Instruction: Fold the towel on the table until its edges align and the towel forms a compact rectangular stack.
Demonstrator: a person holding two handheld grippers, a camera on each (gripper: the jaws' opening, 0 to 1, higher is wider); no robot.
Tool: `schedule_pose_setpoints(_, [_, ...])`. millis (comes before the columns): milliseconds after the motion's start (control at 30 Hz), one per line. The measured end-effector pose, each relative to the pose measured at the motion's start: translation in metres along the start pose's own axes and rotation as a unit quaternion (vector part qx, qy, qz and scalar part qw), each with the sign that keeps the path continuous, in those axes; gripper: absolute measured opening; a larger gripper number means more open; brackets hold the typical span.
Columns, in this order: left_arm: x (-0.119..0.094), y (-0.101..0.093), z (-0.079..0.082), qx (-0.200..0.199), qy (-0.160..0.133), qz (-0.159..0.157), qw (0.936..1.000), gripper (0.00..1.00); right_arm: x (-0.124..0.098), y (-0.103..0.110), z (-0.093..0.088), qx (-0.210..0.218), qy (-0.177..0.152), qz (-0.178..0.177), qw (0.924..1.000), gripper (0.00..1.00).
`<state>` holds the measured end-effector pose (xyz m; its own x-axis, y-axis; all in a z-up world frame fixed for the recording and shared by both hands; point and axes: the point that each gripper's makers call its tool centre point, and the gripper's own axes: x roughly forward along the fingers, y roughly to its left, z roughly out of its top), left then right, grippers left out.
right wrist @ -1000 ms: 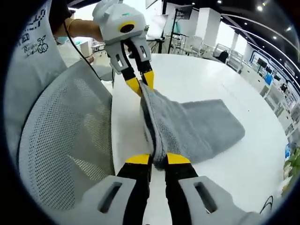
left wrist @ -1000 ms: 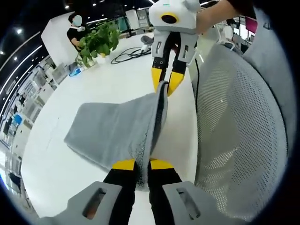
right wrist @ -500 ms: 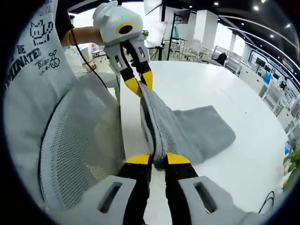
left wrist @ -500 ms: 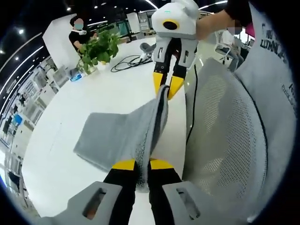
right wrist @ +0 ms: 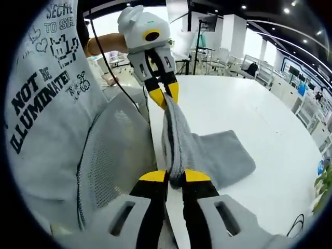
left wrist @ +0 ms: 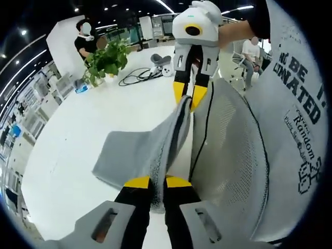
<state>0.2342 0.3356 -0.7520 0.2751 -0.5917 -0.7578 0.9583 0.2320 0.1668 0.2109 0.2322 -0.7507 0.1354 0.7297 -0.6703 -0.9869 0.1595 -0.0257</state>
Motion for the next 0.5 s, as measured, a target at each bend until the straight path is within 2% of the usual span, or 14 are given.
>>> schedule_pose_setpoints(267, [-0.007, -0.003, 0.005, -0.012, -0.004, -0.003, 0.9999, 0.08, -0.007, 0.001, 0.010, -0.003, -0.005, -0.001, 1.0000, 0.09])
schedule_pose_setpoints(500, [-0.006, 0.011, 0.006, -0.030, -0.010, -0.002, 0.9995, 0.08, -0.008, -0.010, 0.017, 0.021, -0.019, -0.004, 0.9996, 0.09])
